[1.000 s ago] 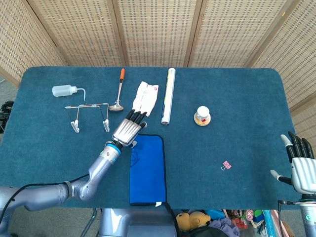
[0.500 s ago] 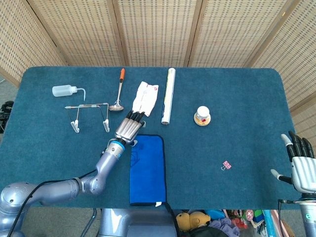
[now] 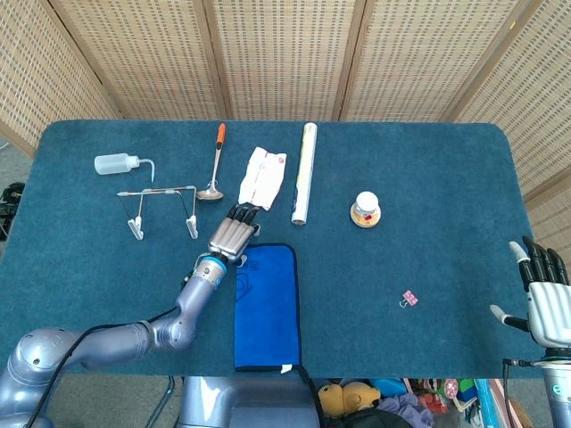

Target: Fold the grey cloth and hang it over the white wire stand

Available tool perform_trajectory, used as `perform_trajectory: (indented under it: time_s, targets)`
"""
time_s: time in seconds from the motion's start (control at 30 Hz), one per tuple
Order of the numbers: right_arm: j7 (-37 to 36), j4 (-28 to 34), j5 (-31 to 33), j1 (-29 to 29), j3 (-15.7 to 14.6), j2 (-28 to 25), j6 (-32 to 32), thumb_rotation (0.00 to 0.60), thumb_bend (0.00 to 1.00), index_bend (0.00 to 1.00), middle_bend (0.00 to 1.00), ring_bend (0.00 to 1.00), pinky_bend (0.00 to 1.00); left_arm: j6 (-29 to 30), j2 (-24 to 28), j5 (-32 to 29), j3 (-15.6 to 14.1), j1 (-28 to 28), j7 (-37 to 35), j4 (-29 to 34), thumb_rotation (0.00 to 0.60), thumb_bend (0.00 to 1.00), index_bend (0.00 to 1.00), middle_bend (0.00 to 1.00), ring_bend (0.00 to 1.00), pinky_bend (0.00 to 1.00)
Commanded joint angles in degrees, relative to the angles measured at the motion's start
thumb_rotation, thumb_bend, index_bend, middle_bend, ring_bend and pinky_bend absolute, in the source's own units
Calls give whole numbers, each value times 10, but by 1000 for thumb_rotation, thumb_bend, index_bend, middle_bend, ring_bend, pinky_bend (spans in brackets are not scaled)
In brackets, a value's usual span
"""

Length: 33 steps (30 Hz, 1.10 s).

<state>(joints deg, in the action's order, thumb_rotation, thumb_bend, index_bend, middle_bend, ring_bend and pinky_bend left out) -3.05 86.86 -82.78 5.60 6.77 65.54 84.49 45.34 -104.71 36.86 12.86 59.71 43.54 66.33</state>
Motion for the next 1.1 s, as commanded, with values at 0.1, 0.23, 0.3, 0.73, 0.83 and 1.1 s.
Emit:
perform_trajectory:
  time_s: [0.1,0.23,0.3,0.73,0.83,1.1]
  targets:
    - [-1,0,-1,0,-1,0,-1,600,0,0,0,0,0,0,4,-3,-6,1,-6,7,600,303,339,0,0,0]
    - [-1,1,-2,0,-1,-1,1,600,0,0,0,0,0,4,5,-12,-10,4,-3,9,600,304,342,0,0,0]
    - [-1,1,-2,0,-1,-1,0,600,0,0,0,0,0,5,5,-16,-12,5,-2,10,600,306,344,0,0,0]
    - [-7,4,-8,-2,-3,-4,5,600,0,0,0,0,0,18,10,-35,-25,6,0,28,600,307,534,0,0,0]
    - [-9,4,-10,-2,-3,-5,7,600,0,0,0,0,0,23,13,-37,-27,5,0,36,600,306,573,0,0,0]
    - [-11,6,-14,-4,-5,-6,11,600,0,0,0,0,0,35,17,-37,-32,5,1,47,600,335,585,0,0,0]
